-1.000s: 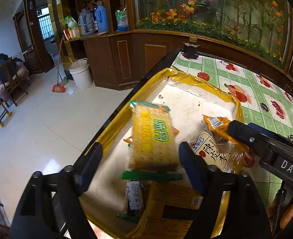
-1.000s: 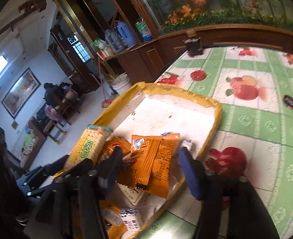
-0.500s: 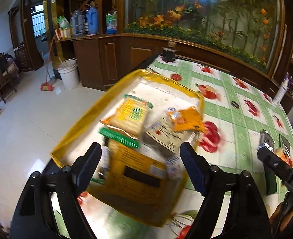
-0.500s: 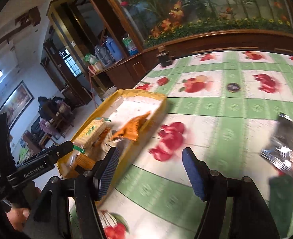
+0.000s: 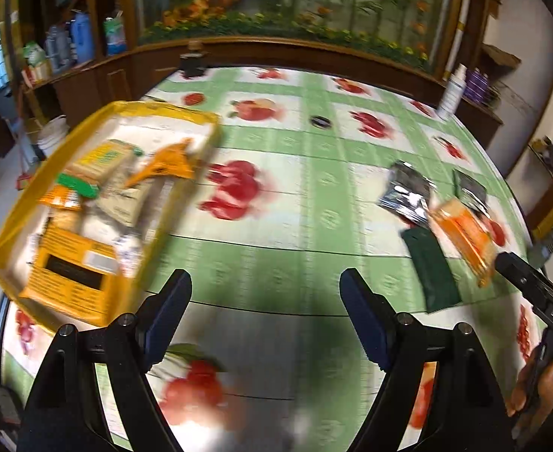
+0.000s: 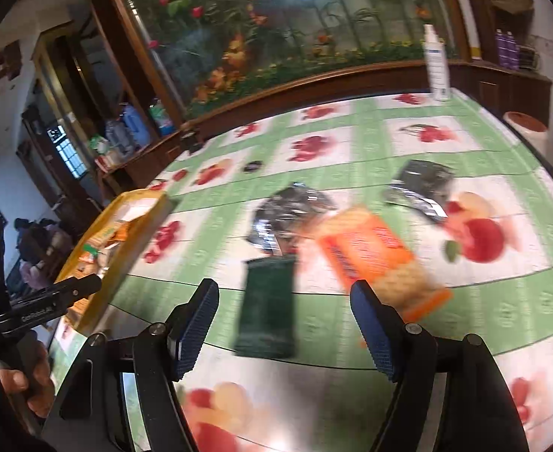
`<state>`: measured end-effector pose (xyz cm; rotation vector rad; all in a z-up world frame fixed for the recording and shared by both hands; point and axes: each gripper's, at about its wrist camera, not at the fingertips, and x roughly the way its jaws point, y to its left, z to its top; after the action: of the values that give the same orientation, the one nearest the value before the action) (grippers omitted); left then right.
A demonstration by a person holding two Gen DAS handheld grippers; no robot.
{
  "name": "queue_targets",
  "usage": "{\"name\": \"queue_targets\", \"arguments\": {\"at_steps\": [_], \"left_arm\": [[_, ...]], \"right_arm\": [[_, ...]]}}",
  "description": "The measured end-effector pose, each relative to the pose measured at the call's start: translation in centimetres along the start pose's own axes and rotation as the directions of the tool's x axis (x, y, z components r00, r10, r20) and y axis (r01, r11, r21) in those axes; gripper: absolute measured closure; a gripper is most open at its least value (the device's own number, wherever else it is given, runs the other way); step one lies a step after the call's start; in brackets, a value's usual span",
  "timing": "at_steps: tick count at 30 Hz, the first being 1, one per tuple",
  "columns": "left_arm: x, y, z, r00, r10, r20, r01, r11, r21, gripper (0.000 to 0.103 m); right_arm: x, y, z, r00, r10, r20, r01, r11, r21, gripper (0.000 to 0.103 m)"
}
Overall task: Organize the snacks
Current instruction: 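Grasp the dark green pack with the left tool while the right grasps the orange soda-cracker pack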
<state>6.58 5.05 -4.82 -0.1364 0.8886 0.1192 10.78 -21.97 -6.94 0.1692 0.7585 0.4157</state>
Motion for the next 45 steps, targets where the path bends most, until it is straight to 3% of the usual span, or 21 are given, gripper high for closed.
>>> {"name": "queue_targets", "arguments": {"at_steps": [9,16,19,23,24,25,30,36,38,41,43,45], "left_arm": [[2.0,-6.7,-0.2,0.992,-0.09,-0.084,0.094,0.995,0.045,0.022],[3.7,-8.6,-0.2,0.984,-0.115,-0.137,0.12,0.992,0.032,0.022],[4.2,-9.1,-0.3,0.981,-0.12,-0.152,0.125,0.992,0.022,0.022],[4.7,-9.9,0.0,0.98,-0.117,-0.159,0.122,0.992,0.026,0.022],[4.8,-10.2,0.0,0.981,-0.115,-0.159,0.121,0.992,0.03,0.022],[4.9,-10.6,0.1,0.981,-0.111,-0.156,0.118,0.992,0.036,0.022],[5.7,-12.9,0.8,0.983,-0.112,-0.148,0.122,0.99,0.065,0.022],[7.9,-15.8,0.7,0.984,-0.043,-0.173,0.065,0.99,0.124,0.022],[8.2,-16.3,0.3,0.99,0.006,-0.14,0.016,0.987,0.158,0.022],[8.2,-15.9,0.1,0.993,0.001,-0.12,0.018,0.988,0.151,0.022],[8.0,-15.3,0.2,0.994,-0.001,-0.107,0.018,0.988,0.152,0.027],[7.8,-14.9,0.2,0.995,-0.001,-0.097,0.016,0.988,0.154,0.048]], "right_arm": [[0.3,-3.5,0.2,0.999,-0.043,-0.023,0.042,0.998,-0.048,0.028],[1.9,-3.1,1.6,0.999,-0.029,-0.044,0.022,0.989,-0.147,0.027],[3.6,-2.5,2.1,0.995,-0.029,-0.092,0.009,0.977,-0.211,0.026],[6.0,-1.5,2.0,0.985,-0.092,-0.148,0.042,0.95,-0.311,0.027],[6.5,-1.4,1.8,0.979,-0.109,-0.17,0.049,0.945,-0.323,0.033],[6.7,-1.5,1.6,0.976,-0.125,-0.178,0.061,0.942,-0.33,0.047],[4.7,-3.1,1.1,0.983,-0.108,-0.15,0.072,0.971,-0.228,0.048],[0.9,-5.2,1.0,0.995,-0.065,-0.077,0.058,0.994,-0.091,0.048],[-0.1,-5.7,1.1,0.997,-0.061,-0.054,0.058,0.996,-0.063,0.048],[-1.0,-5.9,1.0,0.998,-0.047,-0.036,0.046,0.998,-0.033,0.048],[-1.3,-5.8,0.8,0.999,-0.036,-0.031,0.035,0.999,-0.018,0.048],[-1.5,-5.6,0.6,0.999,-0.025,-0.029,0.025,1.0,-0.007,0.048]]}}
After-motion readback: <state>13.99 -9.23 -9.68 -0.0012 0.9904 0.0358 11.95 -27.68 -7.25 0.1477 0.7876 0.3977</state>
